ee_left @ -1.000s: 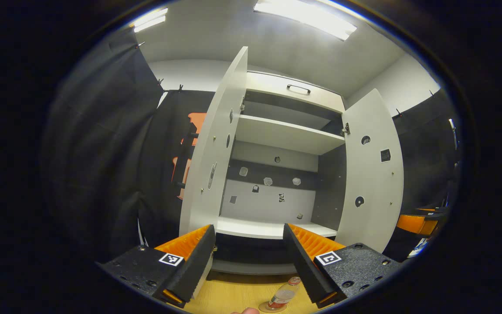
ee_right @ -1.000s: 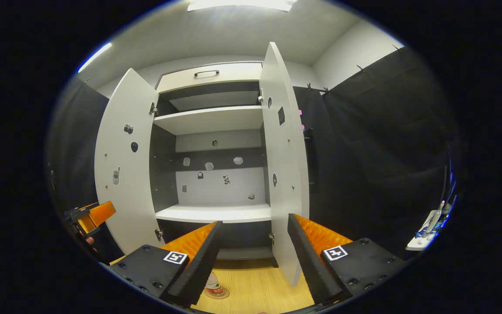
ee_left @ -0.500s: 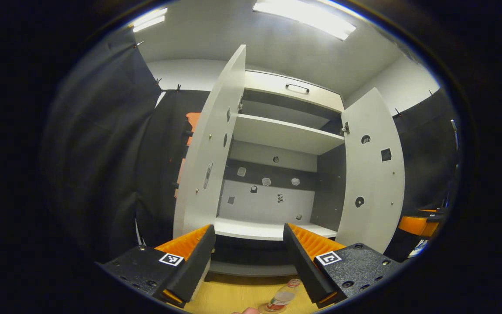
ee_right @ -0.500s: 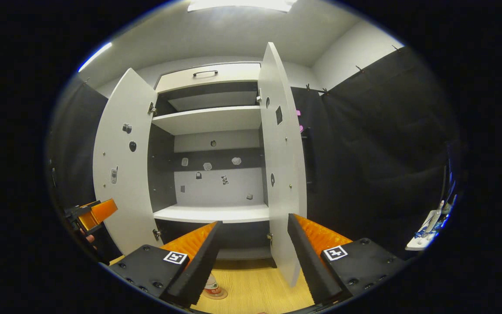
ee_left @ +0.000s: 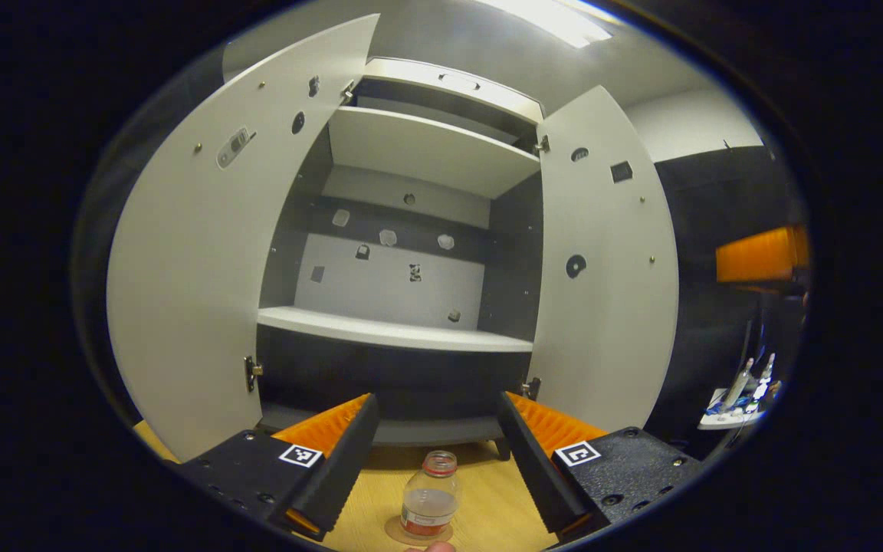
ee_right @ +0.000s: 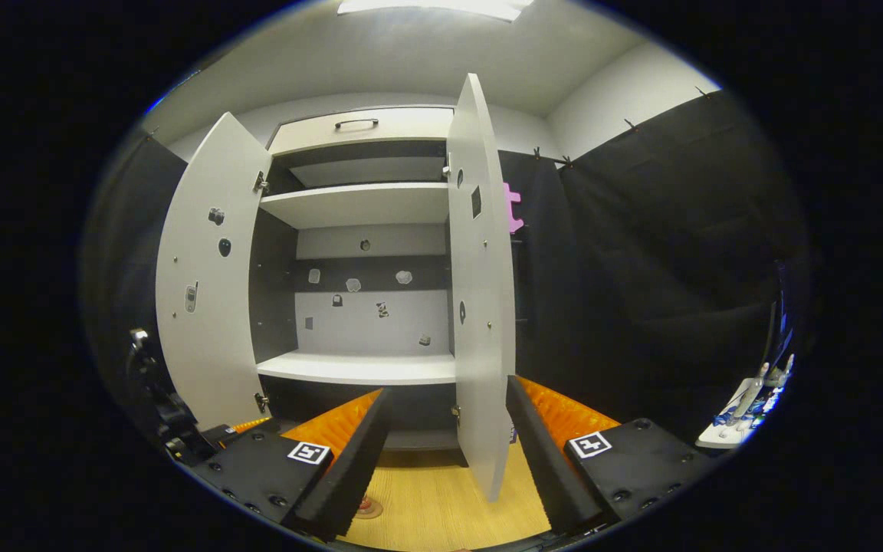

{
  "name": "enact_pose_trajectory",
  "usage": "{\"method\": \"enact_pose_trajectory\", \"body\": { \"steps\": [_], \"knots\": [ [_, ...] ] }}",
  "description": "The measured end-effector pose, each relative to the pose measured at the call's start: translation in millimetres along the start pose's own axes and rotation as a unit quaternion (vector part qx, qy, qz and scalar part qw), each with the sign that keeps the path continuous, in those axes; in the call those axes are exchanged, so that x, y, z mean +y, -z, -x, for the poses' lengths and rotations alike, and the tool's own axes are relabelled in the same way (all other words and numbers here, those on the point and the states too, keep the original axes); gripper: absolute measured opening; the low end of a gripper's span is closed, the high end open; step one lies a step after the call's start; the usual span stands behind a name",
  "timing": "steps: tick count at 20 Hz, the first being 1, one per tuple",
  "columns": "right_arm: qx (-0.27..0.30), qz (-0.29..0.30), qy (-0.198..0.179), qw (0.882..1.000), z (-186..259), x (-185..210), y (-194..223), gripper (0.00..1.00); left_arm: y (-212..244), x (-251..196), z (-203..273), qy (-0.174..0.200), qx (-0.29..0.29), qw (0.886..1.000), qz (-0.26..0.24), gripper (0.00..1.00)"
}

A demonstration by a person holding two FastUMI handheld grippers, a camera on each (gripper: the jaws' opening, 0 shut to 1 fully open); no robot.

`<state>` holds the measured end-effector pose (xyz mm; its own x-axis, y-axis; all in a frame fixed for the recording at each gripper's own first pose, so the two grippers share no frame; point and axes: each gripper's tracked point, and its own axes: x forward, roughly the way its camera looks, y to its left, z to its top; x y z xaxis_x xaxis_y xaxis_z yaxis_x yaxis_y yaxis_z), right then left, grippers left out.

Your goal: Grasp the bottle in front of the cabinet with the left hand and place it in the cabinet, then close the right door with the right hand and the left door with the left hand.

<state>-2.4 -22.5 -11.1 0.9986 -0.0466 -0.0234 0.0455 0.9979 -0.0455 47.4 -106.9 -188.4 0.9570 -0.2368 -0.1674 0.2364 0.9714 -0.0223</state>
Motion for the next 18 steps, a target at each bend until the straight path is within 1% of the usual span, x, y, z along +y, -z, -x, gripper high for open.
{"method": "enact_pose_trajectory", "body": {
  "steps": [3,5,6,8,12,13,15,16,17,18],
  "knots": [
    [0.010,0.001,0.009,1.000,7,-5,7,0.97,60,2,-6,-0.009,0.037,0.999,-0.011,0.95],
    [0.024,-0.003,0.011,1.000,12,-5,15,0.97,89,7,-10,-0.018,0.055,0.998,-0.006,0.95],
    [0.030,-0.005,0.011,0.999,14,-3,18,0.97,103,8,-10,-0.018,0.064,0.998,-0.002,0.95],
    [0.045,-0.006,0.014,0.999,17,-2,24,0.97,130,5,-9,-0.008,0.082,0.997,0.008,0.95],
    [0.084,0.003,0.017,0.996,22,-1,41,0.97,172,16,-12,-0.027,0.108,0.994,0.015,0.95],
    [0.092,0.005,0.016,0.996,24,-1,44,0.97,179,16,-13,-0.024,0.113,0.993,0.020,0.95],
    [0.101,0.009,0.010,0.995,23,-5,45,0.97,188,8,-15,-0.004,0.121,0.992,0.041,0.96],
    [0.103,0.006,0.002,0.995,22,-5,46,0.97,184,14,-16,-0.022,0.115,0.992,0.043,0.88],
    [0.101,0.006,-0.006,0.995,21,-8,44,0.97,181,19,-17,-0.033,0.115,0.992,0.043,0.76],
    [0.097,0.009,-0.012,0.995,17,-11,42,0.97,176,20,-15,-0.041,0.117,0.991,0.041,0.73]
  ]
}}
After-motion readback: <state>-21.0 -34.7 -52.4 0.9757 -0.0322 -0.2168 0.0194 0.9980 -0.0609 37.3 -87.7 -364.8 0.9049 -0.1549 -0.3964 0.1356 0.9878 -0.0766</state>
